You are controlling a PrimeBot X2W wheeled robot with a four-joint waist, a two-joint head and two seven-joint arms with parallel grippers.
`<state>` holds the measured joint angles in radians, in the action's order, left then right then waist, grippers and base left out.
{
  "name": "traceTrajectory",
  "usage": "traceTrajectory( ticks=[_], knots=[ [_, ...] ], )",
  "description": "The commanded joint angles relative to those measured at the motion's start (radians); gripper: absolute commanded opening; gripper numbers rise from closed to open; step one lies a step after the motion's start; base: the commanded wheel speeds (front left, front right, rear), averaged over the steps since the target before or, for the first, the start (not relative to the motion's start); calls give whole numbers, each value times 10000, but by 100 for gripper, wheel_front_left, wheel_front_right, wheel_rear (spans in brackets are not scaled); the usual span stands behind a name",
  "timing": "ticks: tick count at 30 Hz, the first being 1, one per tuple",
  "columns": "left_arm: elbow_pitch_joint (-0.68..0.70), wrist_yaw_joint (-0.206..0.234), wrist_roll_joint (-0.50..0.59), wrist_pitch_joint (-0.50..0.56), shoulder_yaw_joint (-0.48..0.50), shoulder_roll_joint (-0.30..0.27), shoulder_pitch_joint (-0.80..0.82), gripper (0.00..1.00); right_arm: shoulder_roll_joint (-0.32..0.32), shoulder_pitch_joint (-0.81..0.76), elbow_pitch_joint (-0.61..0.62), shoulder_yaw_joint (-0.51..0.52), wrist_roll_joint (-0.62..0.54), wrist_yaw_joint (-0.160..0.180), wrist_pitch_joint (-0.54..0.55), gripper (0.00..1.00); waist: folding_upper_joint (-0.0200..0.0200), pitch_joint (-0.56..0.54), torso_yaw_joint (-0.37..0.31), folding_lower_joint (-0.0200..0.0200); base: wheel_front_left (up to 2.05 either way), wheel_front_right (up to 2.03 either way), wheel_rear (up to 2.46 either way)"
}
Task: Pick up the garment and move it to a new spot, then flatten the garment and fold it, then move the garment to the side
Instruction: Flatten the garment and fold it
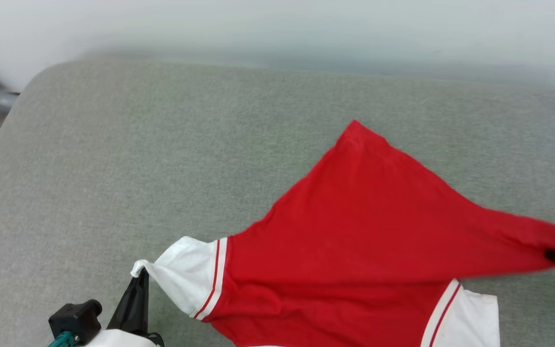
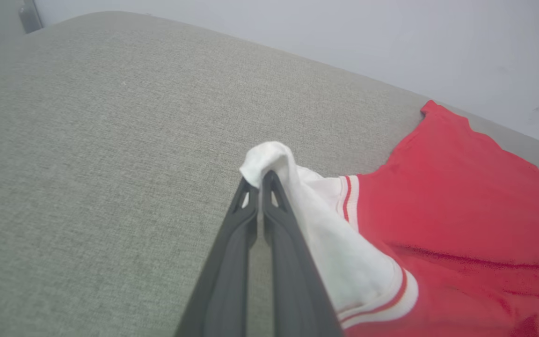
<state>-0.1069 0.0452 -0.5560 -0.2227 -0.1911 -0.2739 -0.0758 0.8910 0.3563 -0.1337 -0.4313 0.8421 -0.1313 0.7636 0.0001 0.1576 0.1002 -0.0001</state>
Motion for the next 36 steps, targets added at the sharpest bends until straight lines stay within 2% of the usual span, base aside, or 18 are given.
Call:
traceTrajectory(
  ticks=[1,11,20,21,22,30,36],
  knots=[
    [27,30,-13,0,-4,-30,-77,0,96,-331,66,154,70,11,-112,0,-1,-254,-250,1,0,0,0],
    [-16,73,-148,-62,17,-55,-398,0,-627,-4038,283,1054,7,13,-321,0,-1,-550,-528,1,0,0,0],
    [-108,25,-196,-86,-23,-100,-331,0,-1891,-5134,-417,1341,-877,11,-1100,0,-1,-489,-522,1,0,0,0],
    [-126,26,-205,-89,-18,-111,-326,0,-1998,-5102,-473,1412,-974,11,-1250,45,-1,-493,-532,1,0,0,0],
    [-137,30,-218,-87,-5,-119,-327,0,-2072,-5026,-480,1484,-1082,11,-1390,100,-1,-507,-543,1,0,0,0],
    [-141,54,-231,-105,-67,-150,-426,0,-2296,-4277,556,3173,-1331,11,-2535,100,-1,-727,-582,1,0,0,0],
    [-1,65,-173,-69,-132,-202,-327,0,-2413,-3341,2094,4058,-1665,9,-2424,100,-1,-637,-481,1,0,0,0]
  ],
)
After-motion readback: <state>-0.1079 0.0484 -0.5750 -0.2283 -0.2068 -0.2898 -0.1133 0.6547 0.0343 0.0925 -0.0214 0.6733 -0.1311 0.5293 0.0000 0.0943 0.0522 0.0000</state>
